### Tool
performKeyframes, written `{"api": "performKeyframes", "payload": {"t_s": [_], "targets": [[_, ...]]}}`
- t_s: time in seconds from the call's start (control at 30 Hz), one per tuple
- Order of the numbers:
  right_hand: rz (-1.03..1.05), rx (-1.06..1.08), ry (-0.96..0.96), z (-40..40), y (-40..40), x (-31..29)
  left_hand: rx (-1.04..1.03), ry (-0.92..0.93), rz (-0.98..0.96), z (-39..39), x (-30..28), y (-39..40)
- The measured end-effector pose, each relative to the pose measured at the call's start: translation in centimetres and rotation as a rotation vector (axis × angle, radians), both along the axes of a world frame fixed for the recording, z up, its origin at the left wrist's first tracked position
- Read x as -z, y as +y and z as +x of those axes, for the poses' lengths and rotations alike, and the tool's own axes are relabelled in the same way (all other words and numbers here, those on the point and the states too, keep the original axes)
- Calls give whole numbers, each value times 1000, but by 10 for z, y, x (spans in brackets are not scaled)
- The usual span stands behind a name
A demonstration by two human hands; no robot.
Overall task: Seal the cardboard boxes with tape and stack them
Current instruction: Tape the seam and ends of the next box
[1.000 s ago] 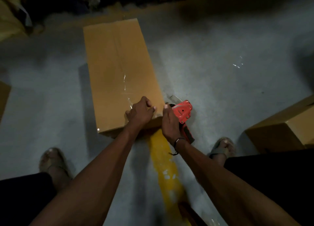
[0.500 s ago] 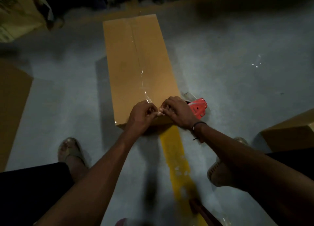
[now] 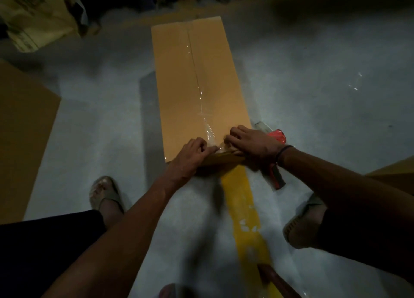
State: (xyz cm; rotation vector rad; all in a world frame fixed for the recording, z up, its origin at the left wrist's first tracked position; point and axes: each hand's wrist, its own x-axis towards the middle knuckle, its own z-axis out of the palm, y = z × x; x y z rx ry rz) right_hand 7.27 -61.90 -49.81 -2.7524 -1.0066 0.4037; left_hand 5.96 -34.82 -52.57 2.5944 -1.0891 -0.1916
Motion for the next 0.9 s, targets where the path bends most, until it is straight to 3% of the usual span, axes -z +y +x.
{"api": "performKeyframes", "payload": {"t_s": [0.33,0.57,0.73,0.83,0.9], "targets": [[-96,-128,16,11,-23,-4,-174,-20,91,2,-16,78],[-127,-259,137,28,-22,-20,-114,141,48,11,-19,90],[-199,-363,103,32,-19,-31,-119,249,33,19,-20,96],[-142,-278,88,28,-23,-27,-143,299,-24,20,-22,102],[-100,-112,61,20,-28,-30,-232,335,-99,15,-23,102]]}}
